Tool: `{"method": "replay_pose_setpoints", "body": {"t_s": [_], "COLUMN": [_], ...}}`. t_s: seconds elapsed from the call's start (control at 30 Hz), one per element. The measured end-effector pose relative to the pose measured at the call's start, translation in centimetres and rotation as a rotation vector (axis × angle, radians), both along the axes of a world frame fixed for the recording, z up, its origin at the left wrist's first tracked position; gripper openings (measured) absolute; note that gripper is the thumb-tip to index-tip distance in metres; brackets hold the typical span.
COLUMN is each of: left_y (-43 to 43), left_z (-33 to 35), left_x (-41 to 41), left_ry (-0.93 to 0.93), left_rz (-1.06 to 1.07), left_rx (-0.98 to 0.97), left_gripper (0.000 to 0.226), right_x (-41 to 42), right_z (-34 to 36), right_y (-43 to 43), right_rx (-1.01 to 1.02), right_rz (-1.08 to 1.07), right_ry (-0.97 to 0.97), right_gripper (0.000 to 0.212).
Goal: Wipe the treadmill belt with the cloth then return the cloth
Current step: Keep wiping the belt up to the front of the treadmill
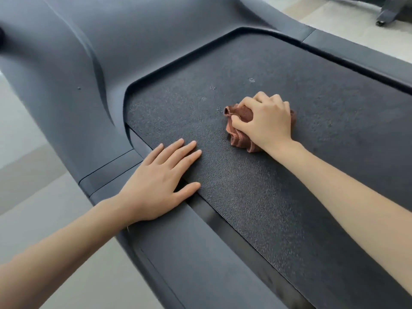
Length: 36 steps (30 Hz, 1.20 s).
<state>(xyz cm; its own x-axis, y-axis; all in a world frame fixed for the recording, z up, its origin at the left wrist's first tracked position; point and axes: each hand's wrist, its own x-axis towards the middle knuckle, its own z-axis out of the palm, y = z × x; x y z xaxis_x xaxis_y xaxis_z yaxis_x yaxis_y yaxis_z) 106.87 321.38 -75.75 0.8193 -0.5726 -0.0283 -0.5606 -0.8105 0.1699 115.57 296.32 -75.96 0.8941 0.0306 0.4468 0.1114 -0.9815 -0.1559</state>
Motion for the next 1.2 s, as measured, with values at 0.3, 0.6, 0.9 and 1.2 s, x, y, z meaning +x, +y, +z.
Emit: {"method": "replay_pose_setpoints", "body": {"t_s": [0.3, 0.6, 0.9, 1.2], "left_y": [0.0, -5.7, -6.1, -6.1], "left_z": [-0.3, -0.9, -2.0, -2.1], "left_x": [0.2, 5.0, 6.8, 7.0], "left_ry": [-0.032, -0.088, -0.145, -0.143], "left_rz": [-0.040, -0.080, -0.137, -0.175], "left_rx": [-0.026, -0.208, -0.181, -0.209], "left_gripper": [0.069, 0.073, 0.067, 0.063], "right_x": [-12.9, -9.9, 6.1, -7.8], "right_z": [1.1, 0.2, 0.7, 1.0], "right_y": [-0.8, -0.8, -3.7, -6.9], "right_rx": [0.003, -0.007, -0.041, -0.021], "right_rz": [0.100, -0.024, -0.346, 0.017], "right_ry": [0.058, -0.055, 0.116, 0.024], "right_gripper": [0.050, 0.027, 0.036, 0.031]}}
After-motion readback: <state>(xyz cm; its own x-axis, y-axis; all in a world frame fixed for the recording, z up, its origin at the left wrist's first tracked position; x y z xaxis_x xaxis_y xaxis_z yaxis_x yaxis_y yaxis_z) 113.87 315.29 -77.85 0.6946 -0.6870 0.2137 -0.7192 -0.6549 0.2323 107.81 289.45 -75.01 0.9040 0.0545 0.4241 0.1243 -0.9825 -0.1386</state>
